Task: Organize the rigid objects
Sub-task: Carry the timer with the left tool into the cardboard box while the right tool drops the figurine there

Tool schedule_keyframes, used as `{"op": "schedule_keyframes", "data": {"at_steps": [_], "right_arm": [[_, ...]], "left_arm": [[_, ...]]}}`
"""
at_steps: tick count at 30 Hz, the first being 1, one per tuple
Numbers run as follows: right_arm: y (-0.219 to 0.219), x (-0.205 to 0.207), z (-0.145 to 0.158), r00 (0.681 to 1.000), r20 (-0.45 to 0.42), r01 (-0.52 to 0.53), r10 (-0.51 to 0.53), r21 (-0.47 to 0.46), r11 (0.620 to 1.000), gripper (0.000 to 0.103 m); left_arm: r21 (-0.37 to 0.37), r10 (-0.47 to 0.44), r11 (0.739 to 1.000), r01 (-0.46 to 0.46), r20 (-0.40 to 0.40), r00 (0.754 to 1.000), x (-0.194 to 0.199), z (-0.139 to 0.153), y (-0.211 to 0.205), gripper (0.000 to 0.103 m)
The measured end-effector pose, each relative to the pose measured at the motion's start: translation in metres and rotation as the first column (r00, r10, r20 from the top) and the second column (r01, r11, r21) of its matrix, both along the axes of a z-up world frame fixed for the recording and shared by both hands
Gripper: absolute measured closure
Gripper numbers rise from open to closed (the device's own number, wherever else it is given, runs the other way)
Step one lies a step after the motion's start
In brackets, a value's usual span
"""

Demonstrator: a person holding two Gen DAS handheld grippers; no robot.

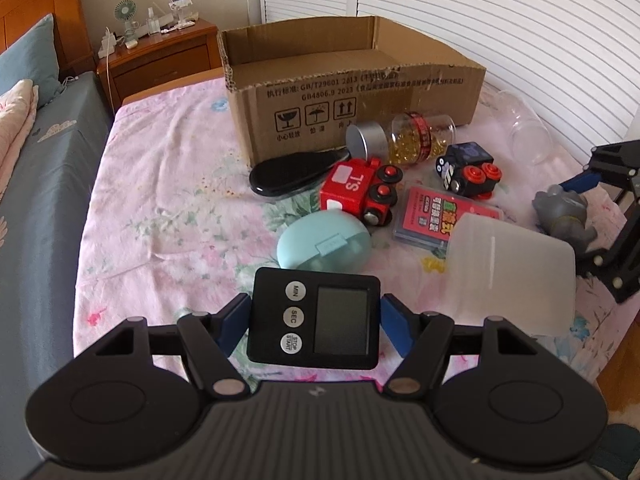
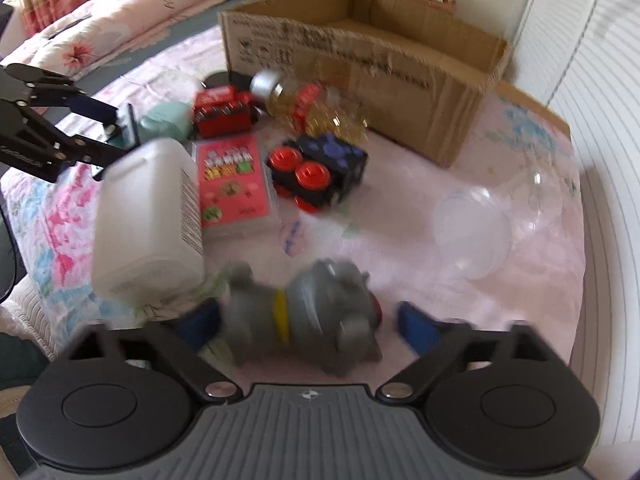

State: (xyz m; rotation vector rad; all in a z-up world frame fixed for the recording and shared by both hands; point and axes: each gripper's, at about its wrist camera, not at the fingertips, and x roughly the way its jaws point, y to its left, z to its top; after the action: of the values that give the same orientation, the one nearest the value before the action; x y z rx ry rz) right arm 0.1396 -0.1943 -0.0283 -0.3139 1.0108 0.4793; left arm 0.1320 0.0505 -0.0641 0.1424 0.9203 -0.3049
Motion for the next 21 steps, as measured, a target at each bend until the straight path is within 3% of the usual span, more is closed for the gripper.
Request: {"op": "schedule_keyframes", "data": {"at_steps": [21], "right_arm": [[-0.0012,-0.0037,0.0004,1.000,0.015,-0.009,0.008,0.023,1.000,0.002]], "left_arm": [[-0.015,0.027,0.999,-0.028,-0.029,0.999,0.0007,-0.0077,0.0019,0.034]]}}
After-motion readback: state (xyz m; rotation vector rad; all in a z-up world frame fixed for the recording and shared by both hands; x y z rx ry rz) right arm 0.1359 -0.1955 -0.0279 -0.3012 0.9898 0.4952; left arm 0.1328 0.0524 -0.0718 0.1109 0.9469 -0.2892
